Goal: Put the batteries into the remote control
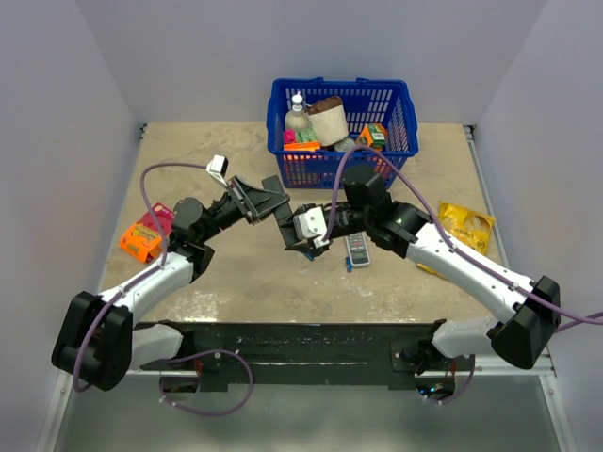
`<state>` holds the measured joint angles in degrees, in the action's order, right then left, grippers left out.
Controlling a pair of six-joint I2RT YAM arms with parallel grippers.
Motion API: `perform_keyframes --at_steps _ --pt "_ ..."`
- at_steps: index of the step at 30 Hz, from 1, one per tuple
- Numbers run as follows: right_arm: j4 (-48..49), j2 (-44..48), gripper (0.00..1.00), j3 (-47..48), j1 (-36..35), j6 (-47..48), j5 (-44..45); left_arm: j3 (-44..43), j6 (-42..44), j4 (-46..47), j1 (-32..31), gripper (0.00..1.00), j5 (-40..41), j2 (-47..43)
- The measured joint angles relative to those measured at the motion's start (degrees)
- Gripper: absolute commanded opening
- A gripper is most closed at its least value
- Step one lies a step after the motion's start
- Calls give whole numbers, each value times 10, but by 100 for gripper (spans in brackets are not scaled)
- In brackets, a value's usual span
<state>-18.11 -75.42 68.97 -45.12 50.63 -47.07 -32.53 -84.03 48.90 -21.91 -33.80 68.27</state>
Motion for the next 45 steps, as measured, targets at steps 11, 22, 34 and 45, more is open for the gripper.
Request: perform_keyframes --at_steps 11,22,34,45 --pt "13 0 47 -4 -3 5 -5 -18 -3 4 -4 0 -17 10" --pt "46 -9 45 -14 13 -7 -41 -25 -1 3 -4 0 -19 14" --pt "59 -34 44 -4 25 -10 -62 -39 12 -7 -4 0 -19 30" --pt "52 -47 44 13 29 -4 -70 -57 31 -25 -4 0 -23 32"
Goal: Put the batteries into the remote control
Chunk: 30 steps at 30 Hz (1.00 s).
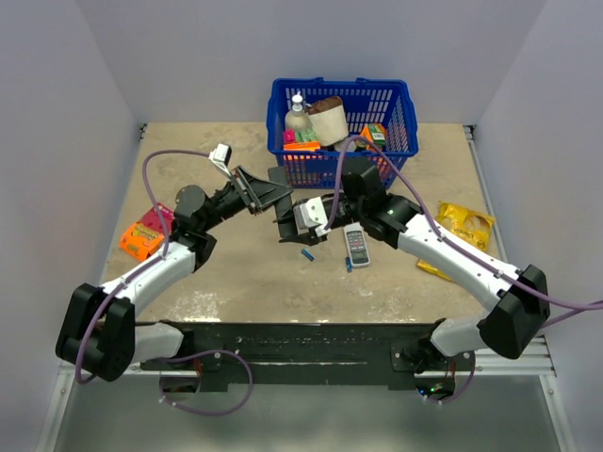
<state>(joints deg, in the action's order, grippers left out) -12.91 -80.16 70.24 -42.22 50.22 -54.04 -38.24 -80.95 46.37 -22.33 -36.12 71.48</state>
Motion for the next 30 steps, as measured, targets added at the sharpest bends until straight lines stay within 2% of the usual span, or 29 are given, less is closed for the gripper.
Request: perform_keyframes --at_steps 15,22,30 --pt "-30 -29 43 26 7 2 -43 -8 7 1 0 0 -30 11" --pt "-12 -36 43 36 10 -5 -42 -8 11 8 -12 0 -52 12" --pt "-12 -26 51 35 15 -17 -34 -21 39 -9 -14 0 -41 15"
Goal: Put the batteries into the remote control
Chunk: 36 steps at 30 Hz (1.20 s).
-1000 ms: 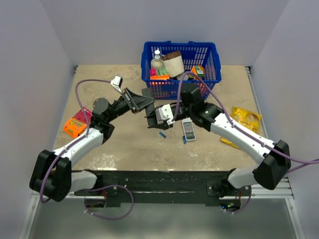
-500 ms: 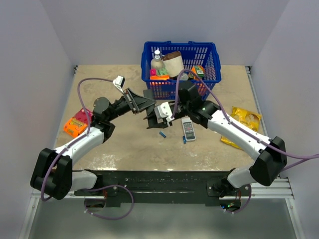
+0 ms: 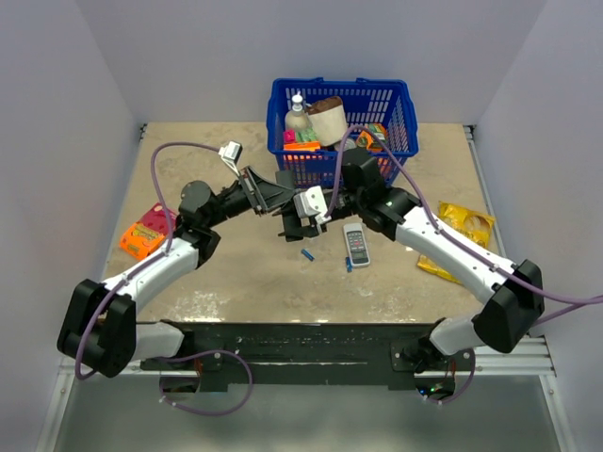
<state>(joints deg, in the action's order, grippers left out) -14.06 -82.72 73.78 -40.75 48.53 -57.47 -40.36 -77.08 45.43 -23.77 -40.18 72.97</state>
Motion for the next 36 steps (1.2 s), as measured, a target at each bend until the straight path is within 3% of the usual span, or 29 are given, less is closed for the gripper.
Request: perform_keyframes --at_steps 8,15,19,20,23,29,36 --pt "6 44 56 -24 26 -25 50 -59 125 -152 -7 0 43 -7" --pt "61 136 68 -80 33 -112 106 -69 198 -248 -7 0 119 -36" --pt "87 168 81 -90 32 -188 158 -69 223 -294 -7 0 164 -51" --pt "90 171 89 -91 32 -212 175 -69 228 -306 -7 0 175 -54" --pt "91 172 94 -95 32 -287 227 -69 241 -343 -8 0 206 -57" --pt "72 155 98 -112 32 -405 300 -76 269 -451 -7 0 272 -52" --pt "35 146 98 -135 32 -480 373 -127 324 -616 -7 0 371 13"
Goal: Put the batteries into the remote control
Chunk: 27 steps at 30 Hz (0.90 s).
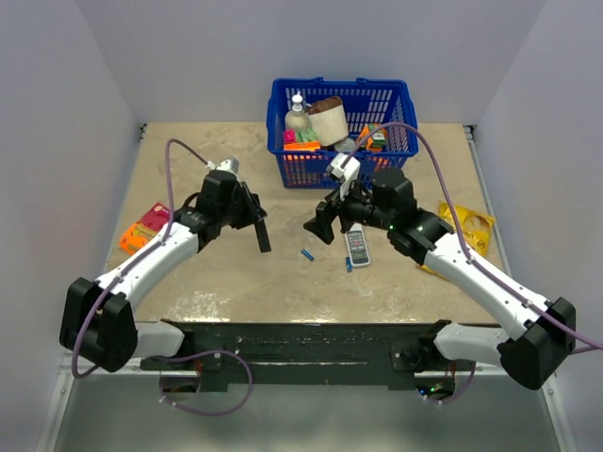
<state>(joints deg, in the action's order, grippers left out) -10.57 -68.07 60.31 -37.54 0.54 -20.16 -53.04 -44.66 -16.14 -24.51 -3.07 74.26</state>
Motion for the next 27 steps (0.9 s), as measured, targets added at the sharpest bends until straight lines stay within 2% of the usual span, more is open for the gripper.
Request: perform_keyframes --at_steps 10,21,27 --pt "-51 7 98 -14 0 -31 76 -31 91 -122 3 0 116 95" --pt "-71 44 98 -34 0 -31 104 -104 208 -187 30 0 251 283" --pt "-90 59 98 -46 0 -31 125 -160 254 -221 38 5 353 347"
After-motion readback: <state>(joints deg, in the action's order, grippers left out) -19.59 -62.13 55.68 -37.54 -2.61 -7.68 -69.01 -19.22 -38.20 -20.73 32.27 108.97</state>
